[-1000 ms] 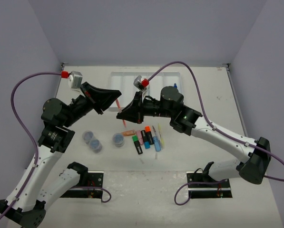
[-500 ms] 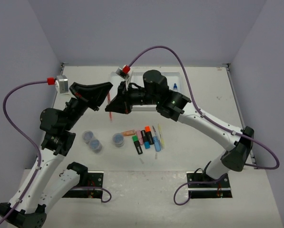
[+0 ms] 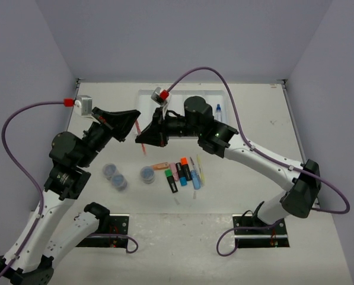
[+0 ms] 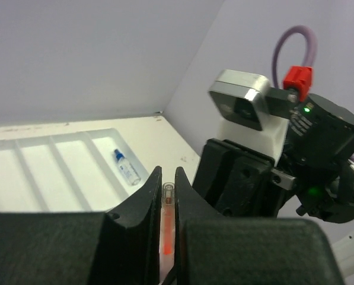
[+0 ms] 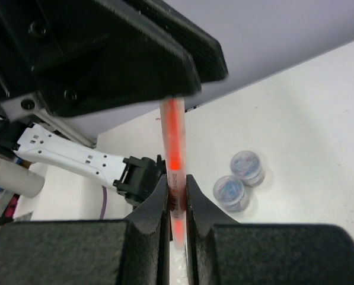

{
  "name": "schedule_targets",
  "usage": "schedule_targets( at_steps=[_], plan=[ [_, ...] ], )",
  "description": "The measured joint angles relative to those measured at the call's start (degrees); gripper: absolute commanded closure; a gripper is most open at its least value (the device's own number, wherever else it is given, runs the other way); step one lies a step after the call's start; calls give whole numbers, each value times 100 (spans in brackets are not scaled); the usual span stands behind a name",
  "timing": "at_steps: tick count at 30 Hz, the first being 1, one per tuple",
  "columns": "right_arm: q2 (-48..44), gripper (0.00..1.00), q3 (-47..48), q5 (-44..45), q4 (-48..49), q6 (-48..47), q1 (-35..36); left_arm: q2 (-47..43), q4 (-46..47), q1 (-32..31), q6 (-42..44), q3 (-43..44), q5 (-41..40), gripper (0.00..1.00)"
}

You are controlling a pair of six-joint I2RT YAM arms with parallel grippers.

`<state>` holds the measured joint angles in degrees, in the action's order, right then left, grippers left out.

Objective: Sort the stationery into containers
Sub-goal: Close the pen cap on the pen.

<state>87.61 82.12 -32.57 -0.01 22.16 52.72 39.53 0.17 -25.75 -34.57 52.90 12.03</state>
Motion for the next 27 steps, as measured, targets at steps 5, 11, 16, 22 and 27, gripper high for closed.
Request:
schedule_targets(
  at_steps=[5, 11, 16, 22, 27],
  plan=[
    [-466, 100, -767, 121, 805, -35, -176, 45, -793, -63, 93, 396, -449, 100],
    [-720, 100, -1061, 222, 1035, -62, -201, 54, -919, -109, 71, 451, -497, 100],
    [-739, 100, -1114, 166, 1120, -60, -222, 74, -867, -112, 76, 451, -382, 83],
    [-786, 100, -1134, 279, 1353, -16, -370, 74, -1097, -118, 234, 479, -223, 35],
    [-885, 100, -1221, 377, 1604, 27, -502, 196, -1461, -119, 400, 730, -277, 0]
  ],
)
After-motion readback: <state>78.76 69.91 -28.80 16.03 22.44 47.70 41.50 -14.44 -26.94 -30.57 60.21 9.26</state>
